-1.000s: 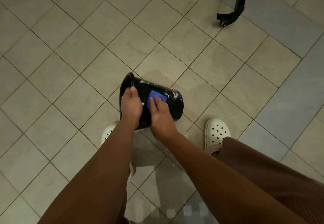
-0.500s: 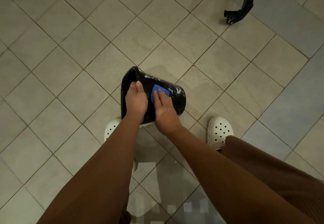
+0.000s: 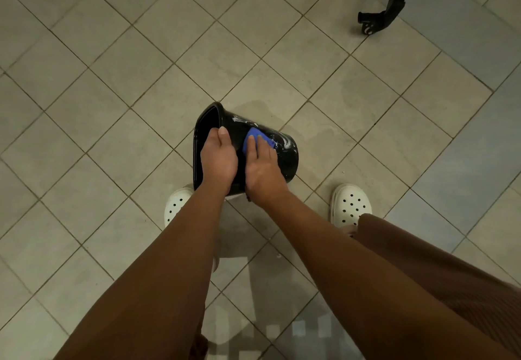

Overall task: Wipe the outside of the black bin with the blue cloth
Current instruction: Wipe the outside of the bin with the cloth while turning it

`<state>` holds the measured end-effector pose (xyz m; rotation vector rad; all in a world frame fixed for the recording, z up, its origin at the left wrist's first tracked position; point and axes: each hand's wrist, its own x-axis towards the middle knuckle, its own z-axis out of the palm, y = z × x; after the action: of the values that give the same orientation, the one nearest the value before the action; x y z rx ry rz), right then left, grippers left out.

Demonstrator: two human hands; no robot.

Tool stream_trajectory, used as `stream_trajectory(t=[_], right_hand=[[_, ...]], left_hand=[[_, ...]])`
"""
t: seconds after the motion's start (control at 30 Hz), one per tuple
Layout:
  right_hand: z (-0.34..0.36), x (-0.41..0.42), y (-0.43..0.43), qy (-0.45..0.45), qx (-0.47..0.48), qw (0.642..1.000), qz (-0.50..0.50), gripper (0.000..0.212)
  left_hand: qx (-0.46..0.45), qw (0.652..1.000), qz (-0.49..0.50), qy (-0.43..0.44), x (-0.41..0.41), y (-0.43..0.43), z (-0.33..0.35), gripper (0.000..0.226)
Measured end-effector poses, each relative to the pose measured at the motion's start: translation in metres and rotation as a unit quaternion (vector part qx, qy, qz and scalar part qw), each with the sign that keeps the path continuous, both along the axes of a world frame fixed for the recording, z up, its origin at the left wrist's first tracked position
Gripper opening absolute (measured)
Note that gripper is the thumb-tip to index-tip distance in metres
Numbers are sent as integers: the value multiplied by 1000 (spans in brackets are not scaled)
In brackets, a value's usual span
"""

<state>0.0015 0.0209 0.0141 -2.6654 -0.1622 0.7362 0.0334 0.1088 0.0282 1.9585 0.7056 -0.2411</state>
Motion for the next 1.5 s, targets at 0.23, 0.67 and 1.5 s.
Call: stream_trajectory(t=[0.23,0.67,1.5], right_hand=[[-6,-17,9,-36,67,995,-57,71],[0,-14,14,-47,50,997,-33,74],[-16,-26,1,-18,54,998,-22,78]], left_hand=[[1,1000,4,3,1,2,-1,38],[5,1000,5,4,0,5,-1,39],[22,999,12,21,1,10,0,34]])
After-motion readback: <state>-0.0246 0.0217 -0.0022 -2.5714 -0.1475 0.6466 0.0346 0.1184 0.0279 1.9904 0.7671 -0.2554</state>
